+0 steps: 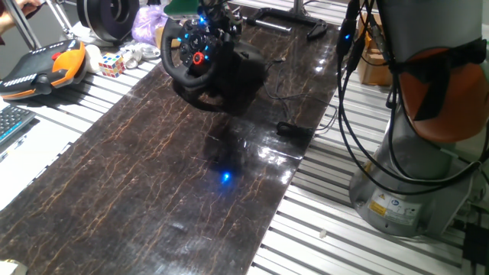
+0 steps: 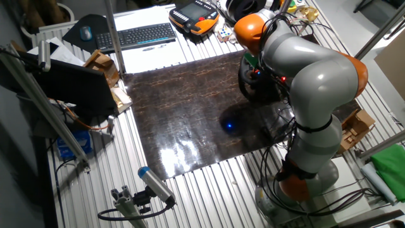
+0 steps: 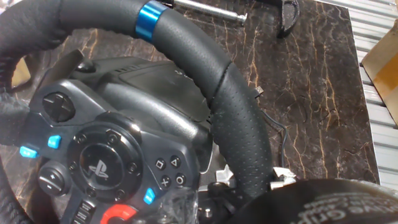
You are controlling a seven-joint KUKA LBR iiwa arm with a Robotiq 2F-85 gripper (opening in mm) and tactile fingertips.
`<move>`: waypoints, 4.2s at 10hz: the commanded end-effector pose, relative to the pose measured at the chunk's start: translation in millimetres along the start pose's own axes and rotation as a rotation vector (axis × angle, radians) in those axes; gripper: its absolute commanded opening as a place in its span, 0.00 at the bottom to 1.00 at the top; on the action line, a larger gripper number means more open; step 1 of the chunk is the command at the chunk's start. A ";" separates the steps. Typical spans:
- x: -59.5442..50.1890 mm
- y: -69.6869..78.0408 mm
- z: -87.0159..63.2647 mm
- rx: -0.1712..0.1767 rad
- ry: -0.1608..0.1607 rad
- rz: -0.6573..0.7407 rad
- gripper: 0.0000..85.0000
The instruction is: Rotate the steering wheel 90 degrees clockwise
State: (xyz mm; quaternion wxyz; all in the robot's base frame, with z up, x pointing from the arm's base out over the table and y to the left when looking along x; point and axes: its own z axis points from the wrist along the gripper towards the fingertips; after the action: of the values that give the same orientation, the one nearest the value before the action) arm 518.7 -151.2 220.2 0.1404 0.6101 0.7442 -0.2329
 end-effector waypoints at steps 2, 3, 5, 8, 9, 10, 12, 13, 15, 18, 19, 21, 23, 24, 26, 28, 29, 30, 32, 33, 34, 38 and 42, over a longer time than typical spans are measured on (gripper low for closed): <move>0.4 0.0 0.0 -0.009 -0.002 0.009 0.11; 0.6 -0.1 -0.2 -0.014 -0.003 0.017 0.01; 1.5 0.2 -1.5 -0.017 -0.003 0.034 0.01; 4.5 1.3 -6.5 -0.009 -0.011 0.048 0.01; 5.0 0.9 -6.9 -0.010 -0.011 0.050 0.01; 5.2 0.7 -6.6 -0.014 -0.010 0.051 0.01; 6.1 -1.0 -5.2 -0.018 -0.013 0.062 0.01; 7.4 -2.1 -2.5 -0.021 -0.012 0.069 0.01; 8.8 -2.2 2.4 -0.030 0.004 0.087 0.01; 10.6 0.5 4.6 -0.036 0.018 0.121 0.01; 12.2 1.3 5.5 -0.037 0.021 0.133 0.01; 16.9 3.4 6.6 -0.037 0.012 0.148 0.01; 19.3 4.8 6.6 -0.037 0.007 0.160 0.01; 20.6 6.6 6.6 -0.037 0.006 0.176 0.01; 22.7 9.0 6.8 -0.035 0.007 0.197 0.01; 24.7 10.1 8.8 -0.036 0.005 0.205 0.01; 25.5 10.4 9.0 -0.041 0.006 0.208 0.01; 26.1 10.8 9.4 -0.043 0.009 0.211 0.01; 29.7 12.5 12.0 -0.042 0.011 0.212 0.01; 31.2 13.4 13.2 -0.042 0.013 0.217 0.01; 32.1 14.4 14.1 -0.041 0.011 0.220 0.01; 34.8 18.3 16.3 -0.043 0.016 0.236 0.01; 28.5 21.4 8.4 -0.043 0.054 0.273 0.01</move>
State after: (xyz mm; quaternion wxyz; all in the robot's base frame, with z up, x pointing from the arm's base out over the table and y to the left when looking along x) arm 532.7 -128.8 194.9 0.1654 0.7089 0.6622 -0.1775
